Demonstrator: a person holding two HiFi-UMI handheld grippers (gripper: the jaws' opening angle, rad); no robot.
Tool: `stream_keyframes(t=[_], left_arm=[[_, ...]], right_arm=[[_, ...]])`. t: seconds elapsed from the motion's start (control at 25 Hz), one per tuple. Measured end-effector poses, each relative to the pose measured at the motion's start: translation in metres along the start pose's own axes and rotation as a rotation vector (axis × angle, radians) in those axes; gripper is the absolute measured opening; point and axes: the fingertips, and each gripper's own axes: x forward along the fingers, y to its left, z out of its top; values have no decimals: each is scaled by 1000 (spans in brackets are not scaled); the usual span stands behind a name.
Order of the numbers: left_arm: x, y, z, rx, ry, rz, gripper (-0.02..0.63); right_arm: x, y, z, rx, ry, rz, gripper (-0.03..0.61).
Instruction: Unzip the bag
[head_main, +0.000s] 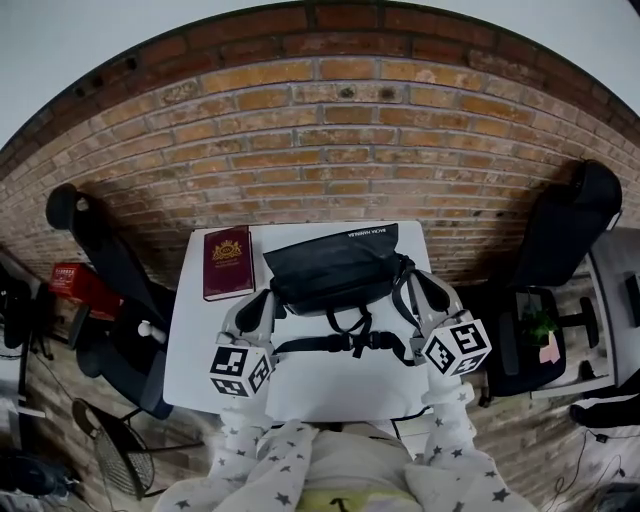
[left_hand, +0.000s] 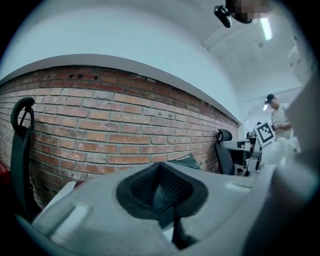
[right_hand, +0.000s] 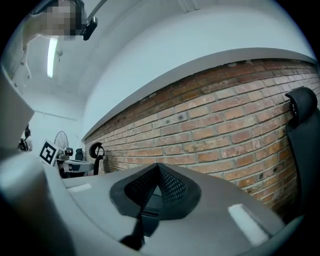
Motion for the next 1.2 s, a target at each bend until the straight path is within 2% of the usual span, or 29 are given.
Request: stream_keyframes(t=[0.64, 1.2], left_arm=[[-27, -5, 52, 40, -93, -6, -2], [-36, -1, 61, 65, -108, 16, -2]], right_arm=[[-22, 24, 49, -19, -97, -14, 9], [-28, 23, 48, -29, -100, -38, 9]])
